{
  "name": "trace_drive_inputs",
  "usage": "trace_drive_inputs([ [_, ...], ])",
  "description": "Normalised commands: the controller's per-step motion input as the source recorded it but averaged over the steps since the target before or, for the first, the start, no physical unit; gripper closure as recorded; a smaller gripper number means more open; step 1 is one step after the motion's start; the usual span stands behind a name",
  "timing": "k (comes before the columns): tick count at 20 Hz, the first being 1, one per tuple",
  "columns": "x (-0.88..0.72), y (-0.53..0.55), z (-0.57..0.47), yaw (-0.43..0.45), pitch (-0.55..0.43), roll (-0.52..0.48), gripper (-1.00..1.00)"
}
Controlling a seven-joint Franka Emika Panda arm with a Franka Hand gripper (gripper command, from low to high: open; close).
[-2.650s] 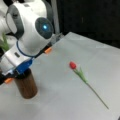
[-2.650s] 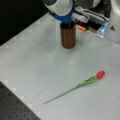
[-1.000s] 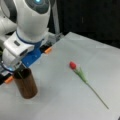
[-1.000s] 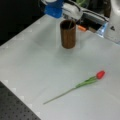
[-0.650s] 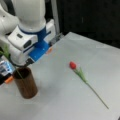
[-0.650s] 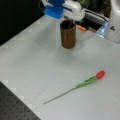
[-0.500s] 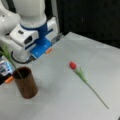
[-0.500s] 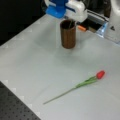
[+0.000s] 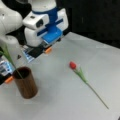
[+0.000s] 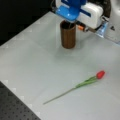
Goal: Flower insertion into a vase
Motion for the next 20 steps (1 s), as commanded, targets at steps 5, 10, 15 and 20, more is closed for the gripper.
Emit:
trace_drive_inputs([
  [5, 0.50, 0.39, -0.06, -0.044, -0.033, 0.074, -1.00],
  [10, 0.50, 0.28, 0.00, -0.071, 0.076, 0.086, -1.00],
  [15, 0.55, 0.24, -0.05, -0.033, 0.151, 0.084, -1.00],
  [20, 0.46, 0.12, -0.15, -0.033, 0.198, 0.029, -1.00],
])
